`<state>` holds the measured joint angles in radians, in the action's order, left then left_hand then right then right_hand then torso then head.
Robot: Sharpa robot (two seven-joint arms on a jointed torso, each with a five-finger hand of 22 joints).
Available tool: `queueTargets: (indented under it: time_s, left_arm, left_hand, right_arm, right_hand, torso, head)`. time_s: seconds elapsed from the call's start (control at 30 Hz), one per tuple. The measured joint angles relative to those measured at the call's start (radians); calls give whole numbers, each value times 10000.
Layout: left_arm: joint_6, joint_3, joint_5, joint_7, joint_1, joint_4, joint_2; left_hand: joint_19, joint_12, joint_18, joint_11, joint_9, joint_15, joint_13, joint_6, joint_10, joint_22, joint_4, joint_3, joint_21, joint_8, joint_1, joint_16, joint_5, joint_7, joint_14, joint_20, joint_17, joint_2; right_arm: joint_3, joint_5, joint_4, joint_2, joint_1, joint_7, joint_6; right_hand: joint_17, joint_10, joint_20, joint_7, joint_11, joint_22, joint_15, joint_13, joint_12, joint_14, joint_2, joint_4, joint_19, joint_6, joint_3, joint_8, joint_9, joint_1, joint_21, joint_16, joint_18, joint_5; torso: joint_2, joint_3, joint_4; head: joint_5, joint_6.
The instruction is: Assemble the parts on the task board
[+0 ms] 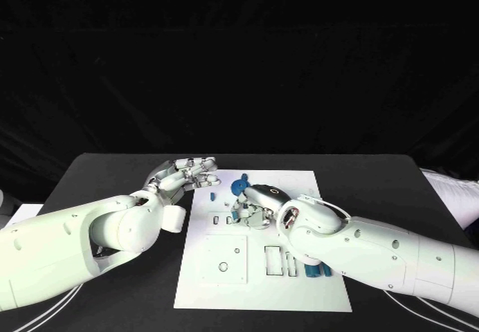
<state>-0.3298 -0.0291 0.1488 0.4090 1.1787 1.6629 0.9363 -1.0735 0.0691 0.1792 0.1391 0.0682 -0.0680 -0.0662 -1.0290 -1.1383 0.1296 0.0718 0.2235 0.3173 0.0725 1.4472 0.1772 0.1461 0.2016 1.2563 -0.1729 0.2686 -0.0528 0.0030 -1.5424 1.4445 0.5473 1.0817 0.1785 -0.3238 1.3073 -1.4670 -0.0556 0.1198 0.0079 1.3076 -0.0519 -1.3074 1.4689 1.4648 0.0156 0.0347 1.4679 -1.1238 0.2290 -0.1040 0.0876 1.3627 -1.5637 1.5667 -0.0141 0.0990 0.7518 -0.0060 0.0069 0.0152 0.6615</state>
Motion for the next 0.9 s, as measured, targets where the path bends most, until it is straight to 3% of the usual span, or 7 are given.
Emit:
queueTargets:
  time_s: [0.43, 0.9]
  left_arm:
    - [5, 0, 5, -5, 0, -2, -5]
    - [13, 0, 8, -8, 0, 0, 8]
  left_hand:
    - [37, 0, 1, 35, 0, 0, 0, 0, 35, 0, 0, 0, 0, 0, 0, 0, 0, 0, 0, 37, 10, 0]
    - [36, 0, 1, 35, 0, 0, 0, 0, 35, 0, 0, 0, 0, 0, 0, 0, 0, 0, 0, 37, 8, 0]
  right_arm:
    - [25, -195, -18, -24, 15, 96, 229]
    - [43, -425, 99, 17, 24, 300, 522]
  right_hand:
    - [8, -15, 0, -84, 14, -2, 0, 0, 0, 0, 97, 67, 0, -84, -124, 0, 33, -224, 0, 0, 0, -2]
    - [6, 4, -1, -155, 108, -3, 0, 0, -196, 0, 278, 123, 0, -155, -237, 196, -45, -486, 78, 0, 1, -48]
  torso:
    - [0, 1, 0]
    - [-6, -2, -5]
  head:
    - [22, 57]
    - [6, 66]
